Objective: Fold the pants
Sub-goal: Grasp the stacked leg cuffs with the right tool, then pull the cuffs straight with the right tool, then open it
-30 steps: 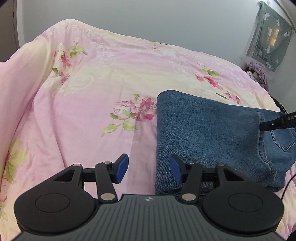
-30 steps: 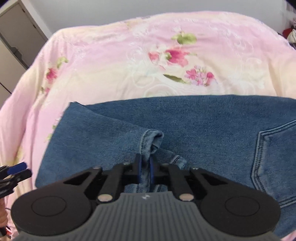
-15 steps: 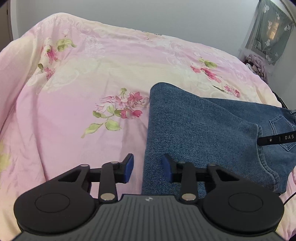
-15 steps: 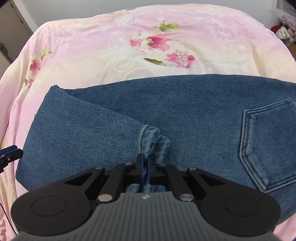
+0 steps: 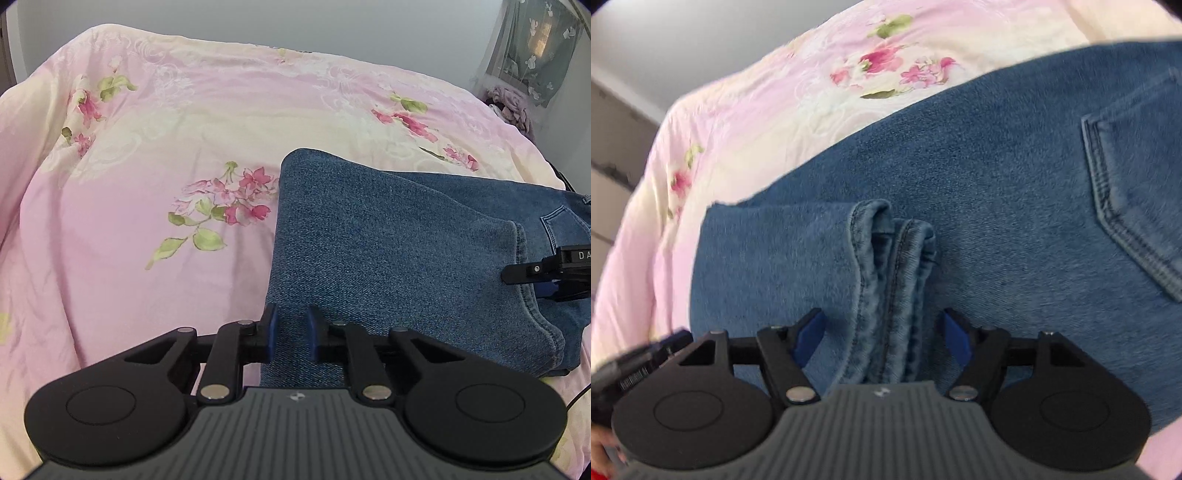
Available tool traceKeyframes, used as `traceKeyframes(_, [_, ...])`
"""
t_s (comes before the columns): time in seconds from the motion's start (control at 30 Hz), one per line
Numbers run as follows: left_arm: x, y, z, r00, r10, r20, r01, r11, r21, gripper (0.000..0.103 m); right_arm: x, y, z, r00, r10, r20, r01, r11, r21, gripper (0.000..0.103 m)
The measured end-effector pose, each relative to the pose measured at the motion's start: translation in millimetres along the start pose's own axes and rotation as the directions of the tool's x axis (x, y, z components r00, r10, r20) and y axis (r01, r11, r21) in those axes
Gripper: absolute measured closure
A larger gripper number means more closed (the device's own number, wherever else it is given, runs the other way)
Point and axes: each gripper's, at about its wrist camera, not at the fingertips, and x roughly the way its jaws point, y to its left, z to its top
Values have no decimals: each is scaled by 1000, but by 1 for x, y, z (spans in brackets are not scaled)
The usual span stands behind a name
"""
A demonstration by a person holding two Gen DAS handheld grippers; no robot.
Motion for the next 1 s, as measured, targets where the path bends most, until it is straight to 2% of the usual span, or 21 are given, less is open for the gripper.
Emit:
traceKeyframes(0.07, [1, -1, -1, 1000, 9, -1, -9, 1000, 4, 86, 3, 3, -5, 1000, -2, 18, 2, 1000, -2, 49])
traceKeyframes(0.13, [2, -2, -1, 1000, 16, -2, -16, 1000, 8, 86, 1, 9, -8, 1000, -2, 21, 3, 999, -35, 72])
traceKeyframes(0.2, [1, -3, -2, 1000, 15, 5, -15, 1000, 11, 86, -8, 18, -7, 999, -11, 44, 14, 998, -63, 90])
traceKeyframes(0.27, [-1, -1, -2, 1000, 5, 13, -5, 1000, 8, 86, -22, 37, -3, 997, -13, 78, 25, 989, -148, 92])
traceKeyframes(0.37, [-7, 3, 1, 998, -60, 22, 61, 998, -17, 86, -48, 71, 12, 986, -5, 167, 50, 962, -267, 93])
traceKeyframes(0.43, [-11, 2, 3, 996, -79, 36, 80, 997, -24, 84, -63, 83, 31, 974, -5, 227, 72, 955, -288, 93])
traceKeyframes(0.47, [-12, 0, 4, 997, -74, 38, 75, 997, -17, 84, -65, 85, 42, 975, -8, 223, 72, 957, -281, 93])
traceKeyframes(0.57, [-3, -7, 5, 999, -50, 10, 50, 999, 7, 84, -49, 74, 62, 988, -75, 132, 103, 970, -219, 93])
traceKeyframes(0.63, [4, -11, 4, 999, -37, -8, 37, 999, 31, 84, -31, 62, 56, 988, -133, 83, 147, 970, -192, 93])
traceKeyframes(0.7, [8, -16, 2, 1000, -14, -17, 16, 997, 80, 82, -15, 45, 47, 985, -154, 72, 164, 972, -169, 93])
traceKeyframes(0.8, [15, -23, 0, 999, 16, -40, -10, 988, 151, 81, 2, 27, 42, 987, -150, 58, 156, 980, -126, 93])
traceKeyframes(0.93, [11, -23, 2, 999, 17, -28, -12, 985, 174, 81, -6, 16, 49, 993, -114, 28, 116, 991, -71, 93])
traceKeyframes(1.0, [5, -19, 4, 1000, 28, -8, -26, 984, 179, 81, -19, 22, 53, 998, -69, 8, 69, 997, -31, 93])
